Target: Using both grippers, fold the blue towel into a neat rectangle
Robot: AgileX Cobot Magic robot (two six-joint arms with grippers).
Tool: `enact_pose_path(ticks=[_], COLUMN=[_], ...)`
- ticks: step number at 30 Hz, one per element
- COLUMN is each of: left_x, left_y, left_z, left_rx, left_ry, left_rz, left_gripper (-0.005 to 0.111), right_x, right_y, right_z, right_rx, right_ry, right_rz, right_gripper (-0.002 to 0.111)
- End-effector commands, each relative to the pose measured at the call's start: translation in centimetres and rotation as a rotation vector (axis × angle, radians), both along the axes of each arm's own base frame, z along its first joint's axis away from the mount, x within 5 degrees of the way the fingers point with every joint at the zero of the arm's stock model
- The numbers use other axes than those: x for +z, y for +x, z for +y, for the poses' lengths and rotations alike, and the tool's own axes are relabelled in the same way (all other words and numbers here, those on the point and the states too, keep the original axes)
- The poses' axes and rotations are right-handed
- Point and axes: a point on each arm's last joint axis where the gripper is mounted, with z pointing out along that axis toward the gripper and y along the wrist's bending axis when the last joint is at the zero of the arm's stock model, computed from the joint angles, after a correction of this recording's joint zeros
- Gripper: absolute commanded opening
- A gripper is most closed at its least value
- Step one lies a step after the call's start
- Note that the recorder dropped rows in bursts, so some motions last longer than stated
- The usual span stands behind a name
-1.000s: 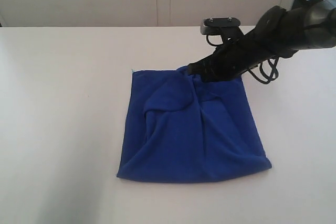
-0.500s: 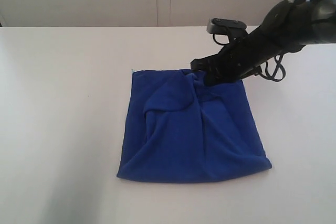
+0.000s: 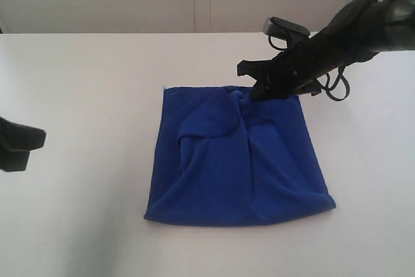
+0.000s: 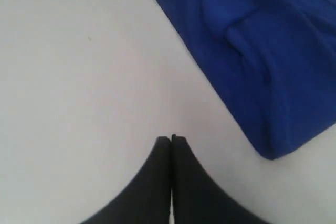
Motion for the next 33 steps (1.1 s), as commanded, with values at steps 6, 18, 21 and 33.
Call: enact_pose_path(ticks=[6, 18, 21, 33], left_x=[1.6, 0.5, 0.5, -2.0], left_y=[7.3, 12.2, 12.6, 14.2], left_z=[-3.6, 1.0, -1.3, -15.6], left_rx=[-0.09, 0.108, 0.021, -0.393], left_ry=[0.053, 0.701, 0.619, 0.584], left_rz=[0.056, 0.232, 0.214, -0.06], left_gripper=[0.0, 0.0, 0.0, 0.0], right_x=[0.1, 0.1, 0.1, 0.1], right_y=[0.0, -0.1, -0.1, 0.8], right_z=[0.0, 0.0, 0.0, -2.6], right_rx=[0.005, 0.012, 0.012, -0.153], right_ry=[0.017, 0.018, 0.018, 0.068], right_rz=[0.022, 0.03, 0.03, 0.074], right_gripper=[0.0, 0.0, 0.0, 0.0])
